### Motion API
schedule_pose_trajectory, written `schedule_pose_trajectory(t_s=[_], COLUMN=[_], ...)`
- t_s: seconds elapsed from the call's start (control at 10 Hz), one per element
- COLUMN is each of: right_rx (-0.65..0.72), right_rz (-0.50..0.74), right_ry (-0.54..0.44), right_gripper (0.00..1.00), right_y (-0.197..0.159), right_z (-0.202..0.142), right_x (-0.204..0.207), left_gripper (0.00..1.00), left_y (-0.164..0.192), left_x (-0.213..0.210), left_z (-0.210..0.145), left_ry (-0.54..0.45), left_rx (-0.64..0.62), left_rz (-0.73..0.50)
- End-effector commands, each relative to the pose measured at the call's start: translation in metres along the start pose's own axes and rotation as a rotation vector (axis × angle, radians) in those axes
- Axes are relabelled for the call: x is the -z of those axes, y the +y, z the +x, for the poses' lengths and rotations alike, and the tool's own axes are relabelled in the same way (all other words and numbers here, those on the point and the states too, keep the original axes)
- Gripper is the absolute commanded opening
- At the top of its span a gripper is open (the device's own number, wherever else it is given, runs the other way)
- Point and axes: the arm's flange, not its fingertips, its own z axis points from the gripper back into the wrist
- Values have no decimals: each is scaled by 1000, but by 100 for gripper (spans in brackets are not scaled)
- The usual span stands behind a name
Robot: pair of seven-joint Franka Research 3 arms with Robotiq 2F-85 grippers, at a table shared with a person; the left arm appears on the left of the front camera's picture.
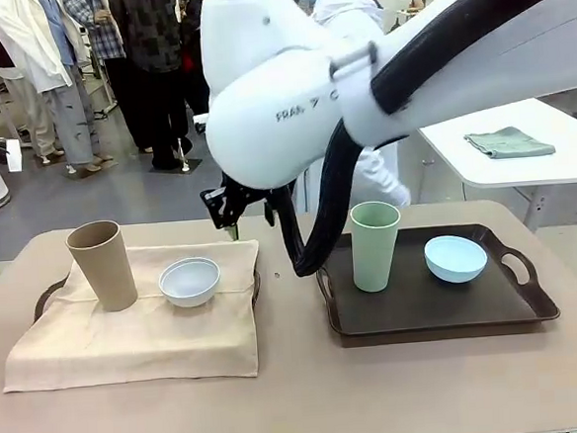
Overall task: Set up a tray with a mat and arrange the tableware.
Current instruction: Place the Picnic Bowl and Reusable plastic cup back onto the Handle tray in front of the human's position.
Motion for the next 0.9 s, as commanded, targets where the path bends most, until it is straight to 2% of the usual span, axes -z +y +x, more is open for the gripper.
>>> schedule_pose_trajectory(t_s=[0.0, 0.1, 0.2, 0.3, 0.4, 0.6, 0.7, 0.8], right_rx=[74, 143, 225, 250, 306, 394, 283, 283], right_rz=[-57, -71, -69, -59, -63, -68, -76, -76], right_ry=[68, 106, 140, 175, 200, 182, 194, 194], right_gripper=[67, 67, 67, 67, 67, 67, 67, 67], right_y=[-4, -8, -10, -9, -10, -14, -12, -12], right_z=[-13, -16, -18, -24, -32, -40, -32, -32], right_x=[-21, -33, -43, -55, -69, -81, -69, -69], left_gripper=[100, 100, 100, 100, 100, 100, 100, 100], left_y=[-12, -18, -22, -29, -32, -26, -24, -34], left_x=[-18, -28, -39, -52, -66, -83, -90, -78], left_z=[29, 43, 60, 75, 88, 99, 93, 97], left_ry=[148, 193, 204, 202, 159, 7, -77, 88], left_rx=[-104, -161, -194, -213, -247, -307, -264, -270], left_rz=[-21, 4, 10, 1, -5, -29, -85, -17])
